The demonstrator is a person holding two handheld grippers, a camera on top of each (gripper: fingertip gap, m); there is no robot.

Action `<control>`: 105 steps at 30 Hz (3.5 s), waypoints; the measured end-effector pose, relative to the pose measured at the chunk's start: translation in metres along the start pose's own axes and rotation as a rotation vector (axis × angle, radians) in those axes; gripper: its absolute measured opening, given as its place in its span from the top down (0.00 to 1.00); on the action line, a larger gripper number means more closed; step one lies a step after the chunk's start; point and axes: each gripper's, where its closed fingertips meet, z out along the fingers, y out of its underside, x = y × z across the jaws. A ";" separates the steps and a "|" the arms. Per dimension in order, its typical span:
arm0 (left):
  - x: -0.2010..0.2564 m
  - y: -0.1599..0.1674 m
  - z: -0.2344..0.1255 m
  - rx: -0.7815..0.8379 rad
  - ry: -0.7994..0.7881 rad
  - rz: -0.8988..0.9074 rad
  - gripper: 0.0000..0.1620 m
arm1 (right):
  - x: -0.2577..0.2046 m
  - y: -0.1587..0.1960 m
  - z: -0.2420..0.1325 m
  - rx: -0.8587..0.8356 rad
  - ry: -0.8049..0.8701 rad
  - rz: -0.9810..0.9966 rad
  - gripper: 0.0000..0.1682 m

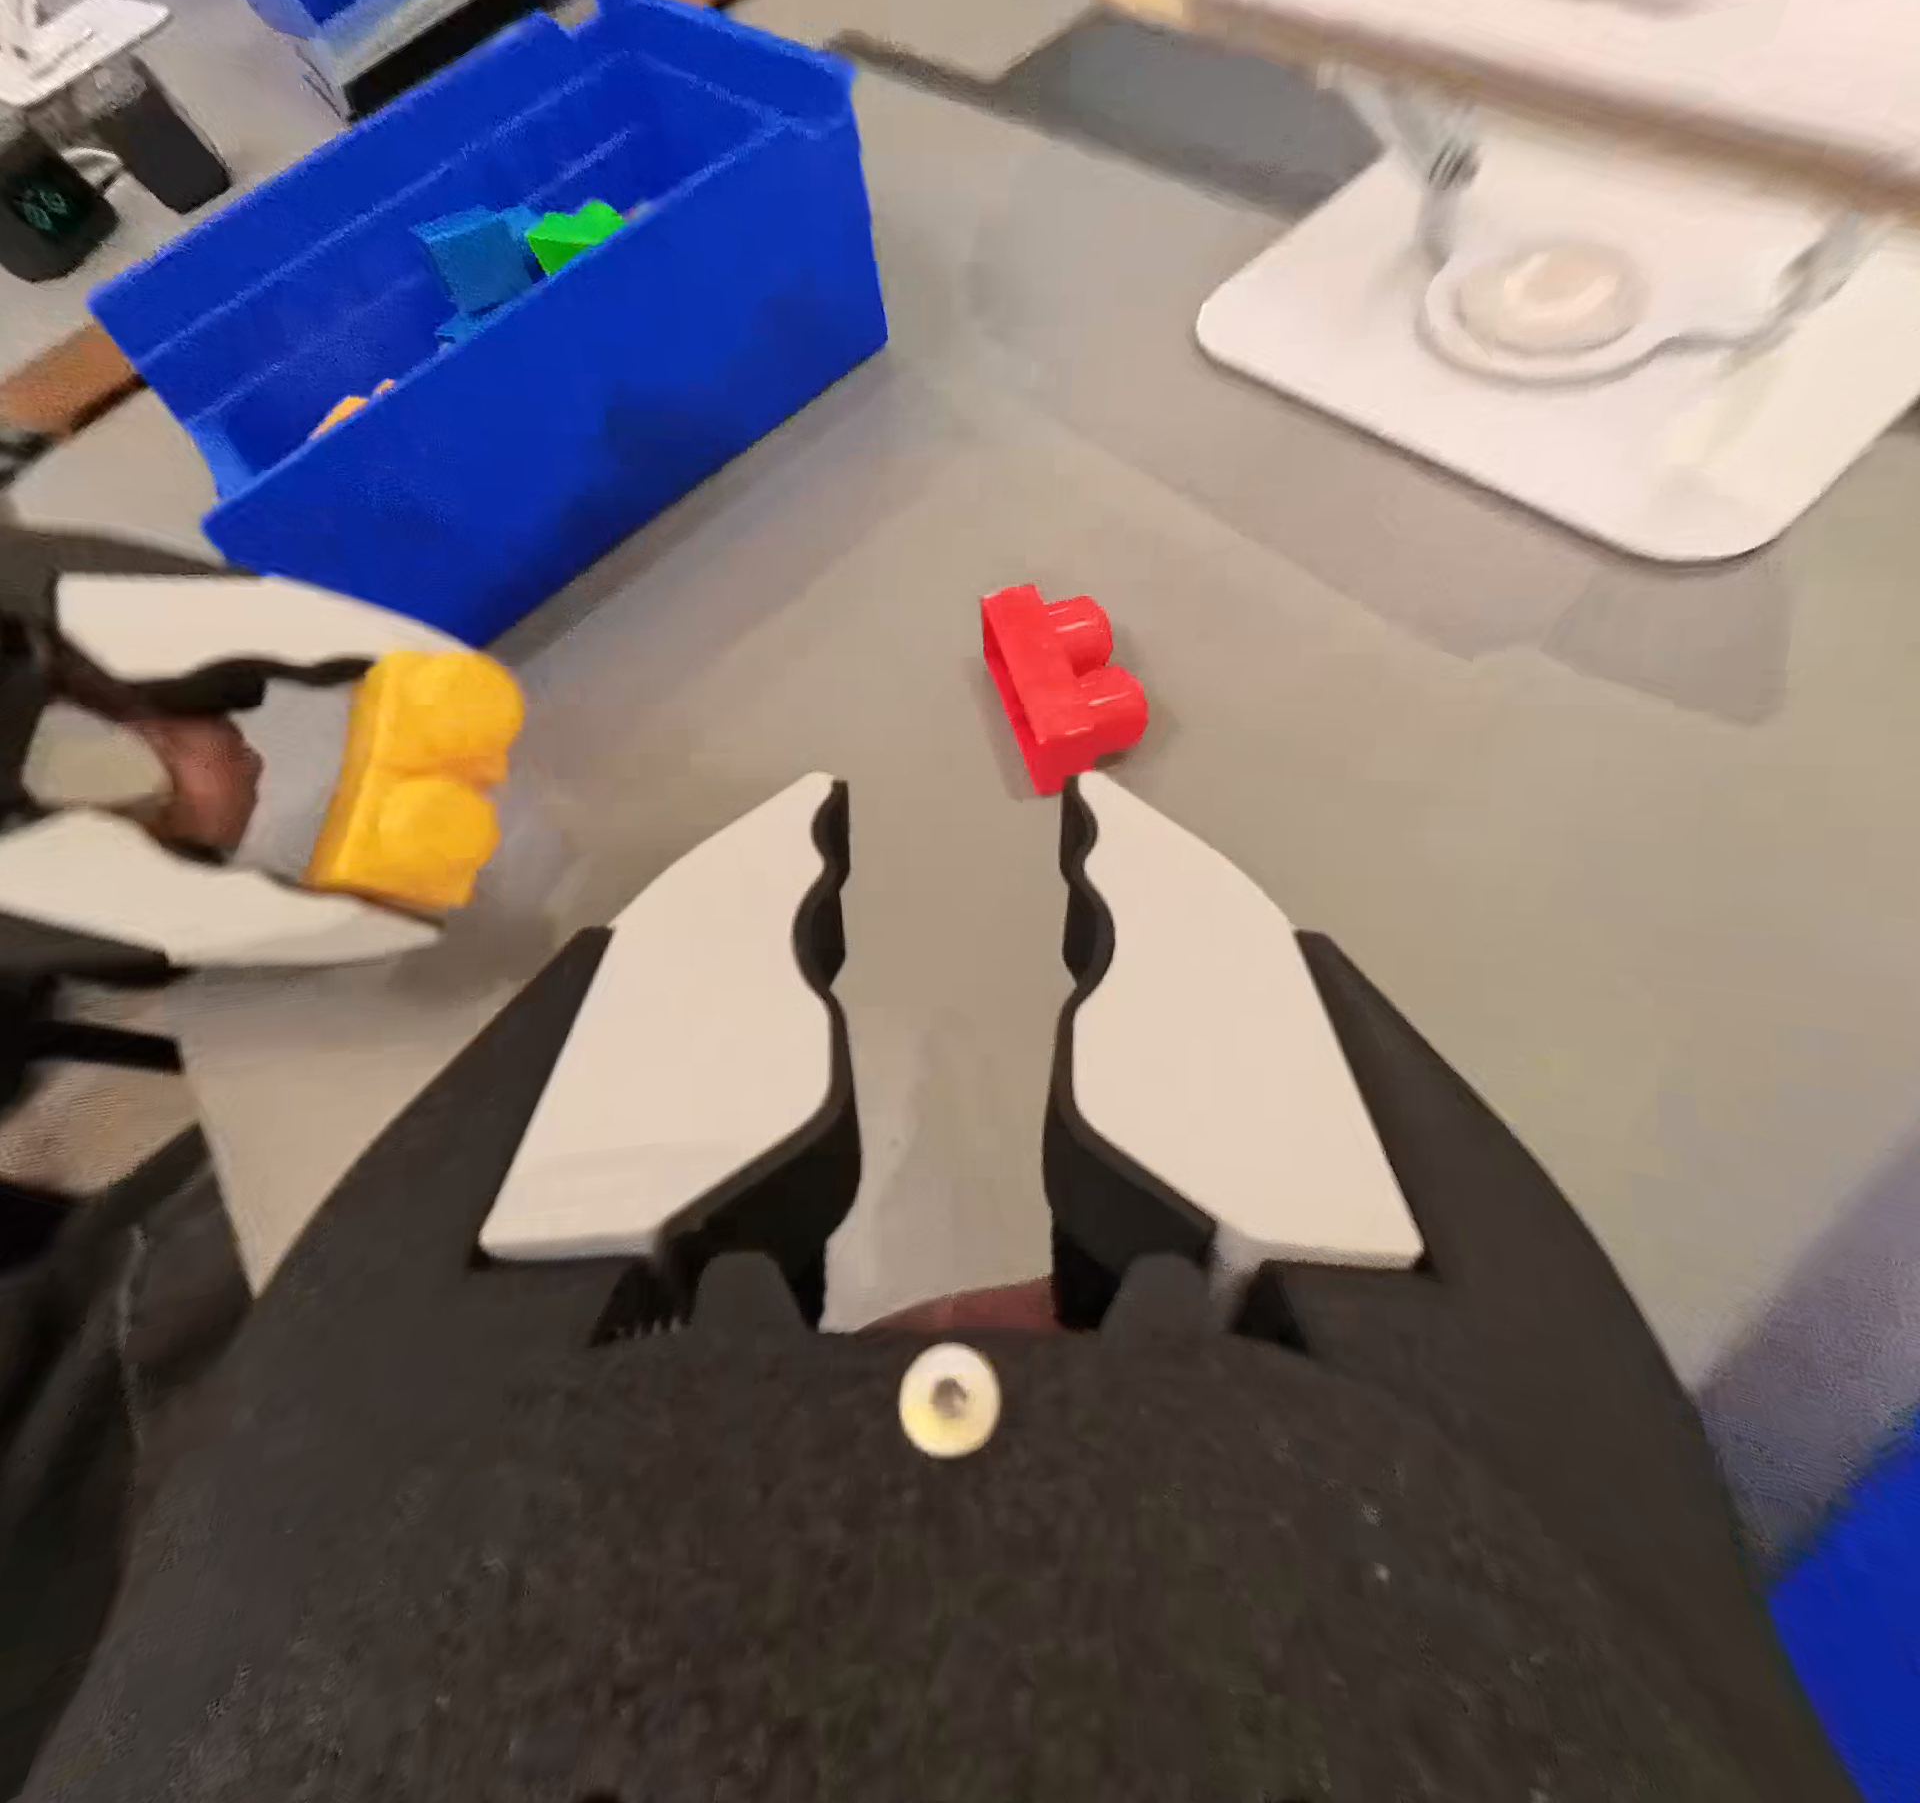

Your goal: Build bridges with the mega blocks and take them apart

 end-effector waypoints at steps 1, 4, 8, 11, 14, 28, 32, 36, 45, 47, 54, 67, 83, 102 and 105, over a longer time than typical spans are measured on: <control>-0.001 0.001 0.000 -0.008 -0.005 0.005 0.53 | 0.008 -0.003 0.015 -0.055 -0.055 0.061 0.76; 0.000 0.003 -0.003 -0.002 0.005 -0.001 0.53 | 0.030 -0.009 0.052 -0.185 -0.226 0.250 0.75; 0.005 0.003 -0.004 -0.007 0.030 0.000 0.53 | 0.051 -0.002 0.087 -0.372 -0.346 0.392 0.72; 0.004 0.002 -0.006 -0.002 0.028 0.006 0.53 | 0.048 0.007 0.102 -0.481 -0.414 0.395 0.70; 0.000 0.002 -0.009 -0.005 0.025 -0.008 0.53 | 0.038 0.014 0.111 -0.552 -0.452 0.324 0.68; 0.003 0.009 -0.005 -0.040 0.061 -0.034 0.53 | 0.009 0.027 0.122 -0.609 -0.411 -0.025 0.83; 0.004 0.011 -0.002 -0.052 0.062 -0.037 0.53 | 0.000 0.034 0.112 -0.591 -0.301 -0.216 0.83; 0.004 0.011 -0.001 -0.058 0.058 -0.028 0.53 | -0.008 0.039 0.108 -0.549 -0.159 -0.407 0.83; 0.008 0.008 0.001 -0.060 0.061 -0.012 0.53 | -0.009 0.043 0.102 -0.611 -0.035 -0.529 0.84; 0.008 0.007 0.001 -0.060 0.056 -0.003 0.53 | -0.009 0.042 0.101 -0.612 -0.049 -0.516 0.86; 0.002 0.010 0.001 -0.064 0.060 -0.024 0.53 | -0.010 0.047 0.100 -0.631 -0.050 -0.523 0.82; -0.002 0.013 0.001 -0.069 0.050 -0.031 0.53 | -0.016 0.040 0.107 -0.537 -0.115 -0.506 0.81; -0.012 -0.046 0.014 0.102 -0.093 0.457 0.53 | -0.078 0.008 -0.019 0.215 -0.562 0.322 0.81; 0.030 -0.069 0.040 0.140 0.054 0.534 0.54 | -0.079 0.029 -0.010 0.127 -0.554 0.309 0.81; 0.031 -0.063 0.039 0.128 0.055 0.586 0.54 | -0.083 0.036 -0.008 0.074 -0.565 0.262 0.81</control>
